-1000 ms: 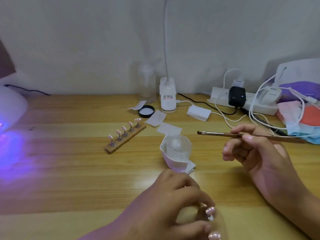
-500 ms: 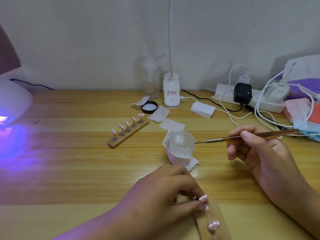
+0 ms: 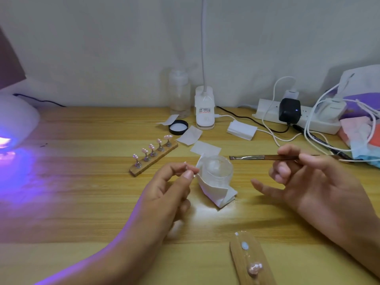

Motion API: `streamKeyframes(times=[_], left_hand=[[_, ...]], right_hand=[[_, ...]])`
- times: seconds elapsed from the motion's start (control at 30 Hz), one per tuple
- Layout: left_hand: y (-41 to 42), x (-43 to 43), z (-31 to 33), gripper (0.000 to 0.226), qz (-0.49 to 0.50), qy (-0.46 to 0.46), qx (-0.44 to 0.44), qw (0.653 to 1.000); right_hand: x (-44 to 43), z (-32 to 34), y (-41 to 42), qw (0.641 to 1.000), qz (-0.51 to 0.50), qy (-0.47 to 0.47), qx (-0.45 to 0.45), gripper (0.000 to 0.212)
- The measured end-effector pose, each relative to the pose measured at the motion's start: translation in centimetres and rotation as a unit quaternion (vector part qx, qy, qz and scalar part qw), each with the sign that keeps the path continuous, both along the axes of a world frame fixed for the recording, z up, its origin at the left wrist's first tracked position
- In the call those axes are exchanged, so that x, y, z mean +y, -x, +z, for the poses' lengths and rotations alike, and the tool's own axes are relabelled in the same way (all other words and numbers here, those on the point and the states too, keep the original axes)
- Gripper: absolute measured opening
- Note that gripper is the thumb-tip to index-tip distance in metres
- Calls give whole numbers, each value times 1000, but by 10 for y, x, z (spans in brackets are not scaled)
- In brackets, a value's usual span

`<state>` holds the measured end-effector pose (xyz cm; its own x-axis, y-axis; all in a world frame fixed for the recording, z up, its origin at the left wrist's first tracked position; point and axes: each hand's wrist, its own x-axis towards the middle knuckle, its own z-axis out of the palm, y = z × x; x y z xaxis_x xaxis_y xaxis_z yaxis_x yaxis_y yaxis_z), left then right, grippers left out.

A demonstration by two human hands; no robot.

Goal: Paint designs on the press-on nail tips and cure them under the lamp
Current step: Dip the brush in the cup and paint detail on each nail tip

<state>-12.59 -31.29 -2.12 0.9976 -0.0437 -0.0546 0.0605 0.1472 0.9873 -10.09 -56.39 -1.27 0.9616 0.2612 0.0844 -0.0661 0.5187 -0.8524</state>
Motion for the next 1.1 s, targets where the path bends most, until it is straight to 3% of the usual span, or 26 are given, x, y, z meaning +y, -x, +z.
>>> streamKeyframes(times=[0.1,0.17,0.27,0.37,0.5,0.83,1.1], left_hand=[[-1,1,-3,25,0,2,-9,1000],[-1,2,-4,27,2,17,-27,999],[0,2,-3,26,4,34,-21,999],[-1,0,0,20,-3,75,15,997],[-3,-2,4,8,-49,156,69,984],[-9,8,5,12,-235,183,96,950],[-9,6,0,11,-266,161,45,949]], right_hand=[[0,-4,-2,1000,-28,6,-10,21],[1,-7,-2,989,-115,76,-54,22],[2,-9,3,935,-227,208,-173,20],[8,-9,12,891,-247,284,-254,15],[15,-6,19,863,-215,337,-308,24],[15,-12,16,848,-182,373,-331,27],[16,-12,17,862,-120,366,-329,27]])
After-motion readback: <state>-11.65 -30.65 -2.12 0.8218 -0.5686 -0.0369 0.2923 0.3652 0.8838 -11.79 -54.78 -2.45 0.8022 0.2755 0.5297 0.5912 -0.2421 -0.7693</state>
